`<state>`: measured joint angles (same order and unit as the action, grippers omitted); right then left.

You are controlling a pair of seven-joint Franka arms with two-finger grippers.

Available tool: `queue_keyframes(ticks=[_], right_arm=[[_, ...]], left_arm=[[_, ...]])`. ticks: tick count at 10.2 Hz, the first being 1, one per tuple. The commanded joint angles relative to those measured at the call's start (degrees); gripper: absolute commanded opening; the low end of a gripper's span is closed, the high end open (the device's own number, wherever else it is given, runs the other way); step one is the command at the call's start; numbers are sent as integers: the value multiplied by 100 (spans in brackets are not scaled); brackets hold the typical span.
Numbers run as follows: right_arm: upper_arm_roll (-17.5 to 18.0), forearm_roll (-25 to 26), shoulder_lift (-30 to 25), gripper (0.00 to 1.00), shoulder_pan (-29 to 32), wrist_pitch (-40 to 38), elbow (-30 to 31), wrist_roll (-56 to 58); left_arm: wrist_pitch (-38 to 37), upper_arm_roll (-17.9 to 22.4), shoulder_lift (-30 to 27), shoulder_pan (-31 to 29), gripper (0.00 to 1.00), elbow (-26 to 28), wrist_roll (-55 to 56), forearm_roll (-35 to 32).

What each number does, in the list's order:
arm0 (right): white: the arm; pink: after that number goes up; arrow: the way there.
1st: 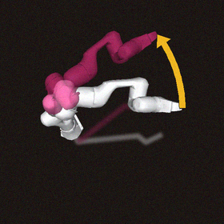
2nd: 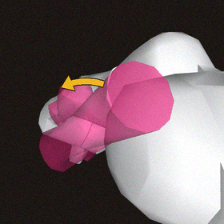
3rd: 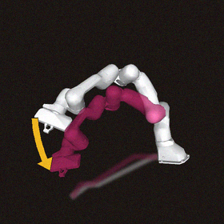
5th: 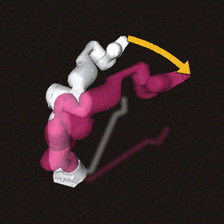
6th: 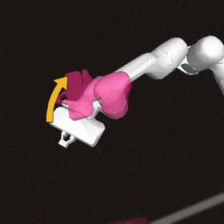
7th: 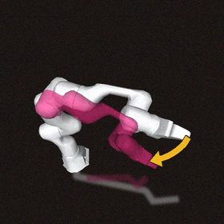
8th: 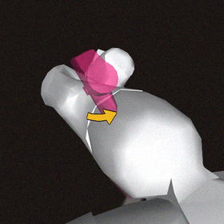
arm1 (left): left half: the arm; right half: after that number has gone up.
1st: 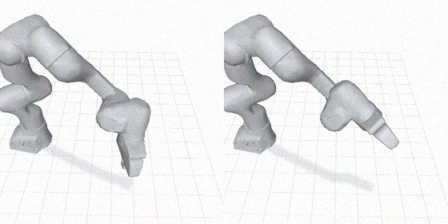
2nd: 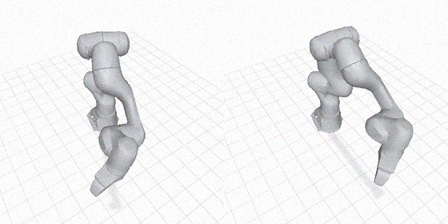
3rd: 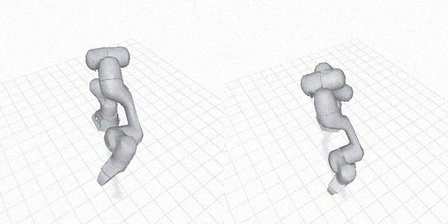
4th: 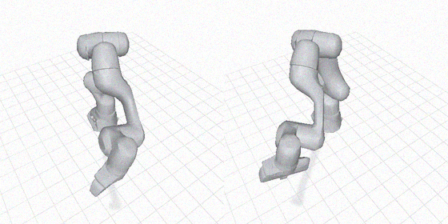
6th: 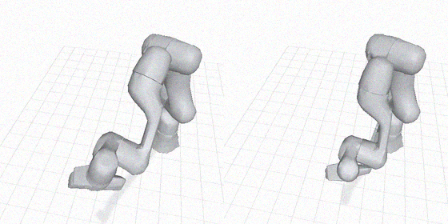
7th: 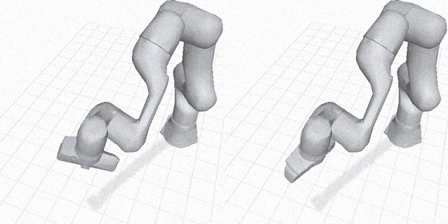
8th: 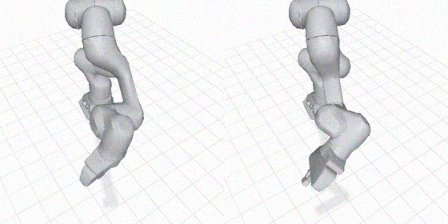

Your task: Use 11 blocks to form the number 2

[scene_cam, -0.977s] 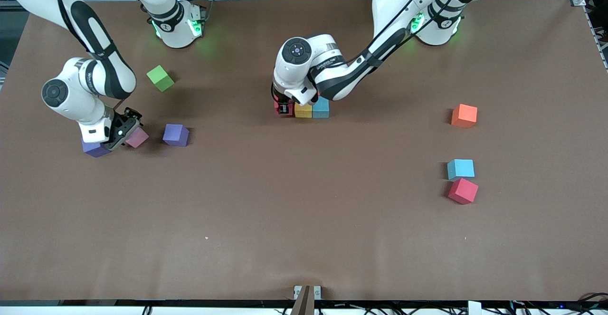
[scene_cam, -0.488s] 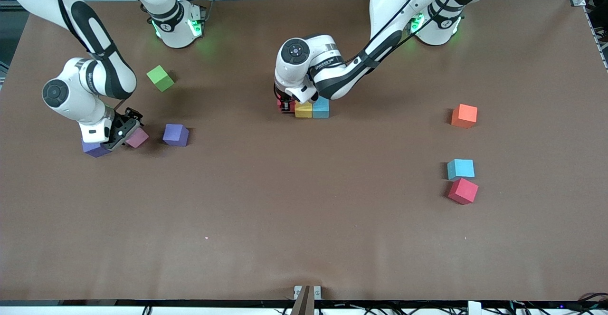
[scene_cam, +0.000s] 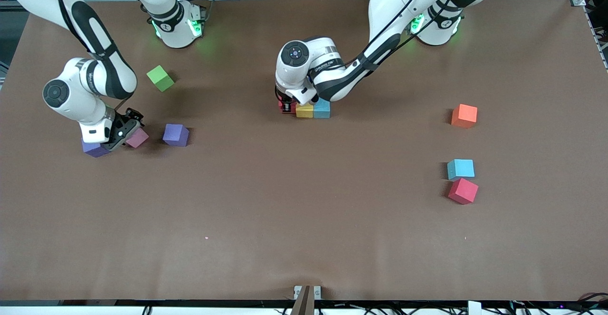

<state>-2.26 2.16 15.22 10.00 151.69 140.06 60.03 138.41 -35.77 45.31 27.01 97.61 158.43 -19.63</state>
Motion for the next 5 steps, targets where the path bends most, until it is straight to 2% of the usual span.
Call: queue_keyframes(ticks=[1,4,5], right_arm=[[68,-32,-27,100,11,36,21,-70],[68,-32,-28,100,11,36,21,-61],[68,-32,-36,74,11,36,21,-61]], left_arm=[[142,-61,127,6,33,-31,892,-419],[160,-70,180,14,33,-31,892,-436],[160,-61,189,14,54,-31,883,-436]])
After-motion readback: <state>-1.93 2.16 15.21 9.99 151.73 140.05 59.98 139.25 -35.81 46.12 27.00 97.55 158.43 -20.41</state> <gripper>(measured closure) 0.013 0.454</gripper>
